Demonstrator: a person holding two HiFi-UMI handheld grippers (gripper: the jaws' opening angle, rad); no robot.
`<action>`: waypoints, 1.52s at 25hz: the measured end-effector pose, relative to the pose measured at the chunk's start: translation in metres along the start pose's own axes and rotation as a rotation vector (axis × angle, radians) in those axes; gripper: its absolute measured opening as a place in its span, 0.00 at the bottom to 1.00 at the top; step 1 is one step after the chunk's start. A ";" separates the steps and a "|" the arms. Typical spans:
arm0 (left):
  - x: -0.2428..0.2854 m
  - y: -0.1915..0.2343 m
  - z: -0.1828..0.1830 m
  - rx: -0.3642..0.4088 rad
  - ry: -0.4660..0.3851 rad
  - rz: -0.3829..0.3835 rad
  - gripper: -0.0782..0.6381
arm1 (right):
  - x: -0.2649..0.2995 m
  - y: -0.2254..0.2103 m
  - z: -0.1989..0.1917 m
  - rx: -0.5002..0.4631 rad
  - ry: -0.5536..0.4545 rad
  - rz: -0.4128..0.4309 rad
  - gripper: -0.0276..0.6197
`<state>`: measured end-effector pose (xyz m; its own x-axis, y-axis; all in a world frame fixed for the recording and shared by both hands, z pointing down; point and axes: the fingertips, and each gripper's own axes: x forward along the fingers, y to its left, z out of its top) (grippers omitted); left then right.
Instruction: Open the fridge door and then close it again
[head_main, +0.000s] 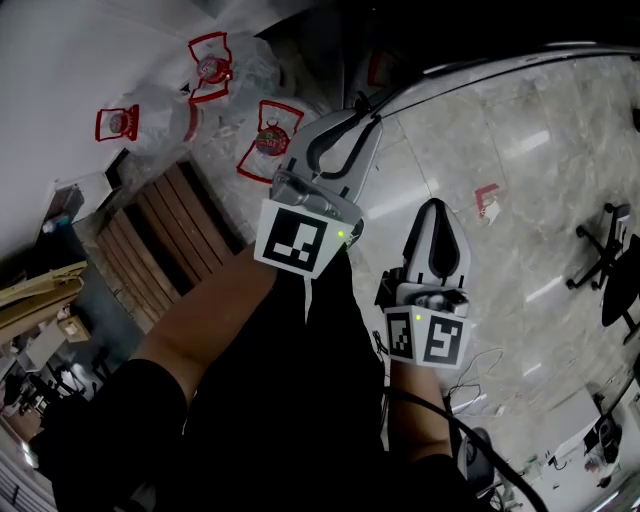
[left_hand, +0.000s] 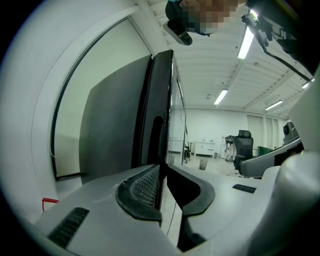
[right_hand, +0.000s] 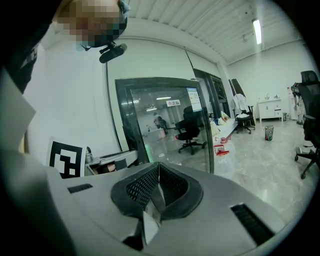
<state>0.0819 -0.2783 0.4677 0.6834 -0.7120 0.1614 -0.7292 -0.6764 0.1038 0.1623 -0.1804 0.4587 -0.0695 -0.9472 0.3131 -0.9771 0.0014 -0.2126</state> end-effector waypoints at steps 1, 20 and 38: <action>0.000 -0.002 0.001 0.008 -0.004 -0.003 0.18 | -0.003 -0.003 0.000 0.001 0.000 -0.004 0.07; -0.022 -0.148 -0.013 0.114 0.003 -0.071 0.16 | -0.075 -0.069 0.001 0.022 -0.037 -0.127 0.07; -0.022 -0.147 -0.014 0.102 -0.002 -0.071 0.15 | -0.073 -0.066 -0.002 0.025 -0.035 -0.097 0.07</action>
<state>0.1731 -0.1605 0.4626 0.7332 -0.6621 0.1549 -0.6718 -0.7406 0.0145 0.2311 -0.1110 0.4515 0.0331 -0.9531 0.3007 -0.9735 -0.0989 -0.2062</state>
